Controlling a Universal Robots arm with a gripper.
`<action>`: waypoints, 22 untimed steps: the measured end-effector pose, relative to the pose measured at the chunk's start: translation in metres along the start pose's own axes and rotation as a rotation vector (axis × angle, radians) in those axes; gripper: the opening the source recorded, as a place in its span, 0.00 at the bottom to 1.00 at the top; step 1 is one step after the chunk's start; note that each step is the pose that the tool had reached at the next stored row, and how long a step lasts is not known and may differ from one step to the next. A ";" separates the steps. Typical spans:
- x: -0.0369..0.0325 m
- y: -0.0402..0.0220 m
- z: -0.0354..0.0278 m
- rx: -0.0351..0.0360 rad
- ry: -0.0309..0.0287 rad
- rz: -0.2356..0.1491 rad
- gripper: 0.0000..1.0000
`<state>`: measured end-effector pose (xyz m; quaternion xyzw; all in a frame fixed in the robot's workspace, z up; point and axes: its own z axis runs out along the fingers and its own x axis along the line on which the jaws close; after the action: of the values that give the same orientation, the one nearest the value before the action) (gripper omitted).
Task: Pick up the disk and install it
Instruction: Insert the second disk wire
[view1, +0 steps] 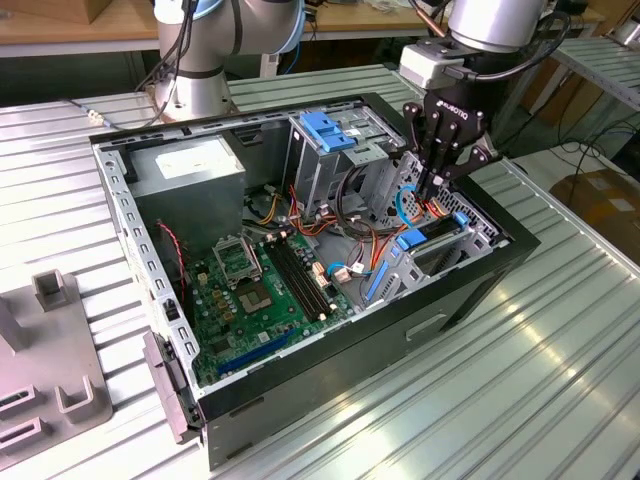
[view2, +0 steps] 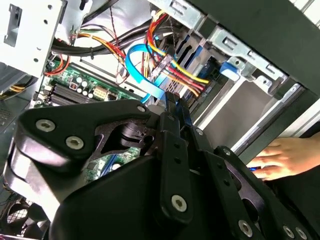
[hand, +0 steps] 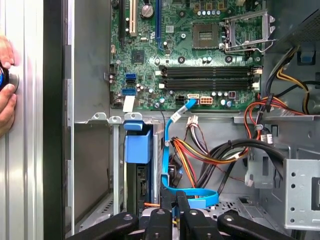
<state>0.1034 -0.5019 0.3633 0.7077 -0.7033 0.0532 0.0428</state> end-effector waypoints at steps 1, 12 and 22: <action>0.0000 0.0022 0.0000 0.0005 0.0000 -0.001 0.16; 0.0129 0.0185 0.0020 0.0066 -0.0859 -0.001 0.16; 0.0384 0.0187 0.0067 0.0363 -0.1137 0.002 0.16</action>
<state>0.0850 -0.5410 0.3616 0.7094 -0.7043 0.0257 -0.0101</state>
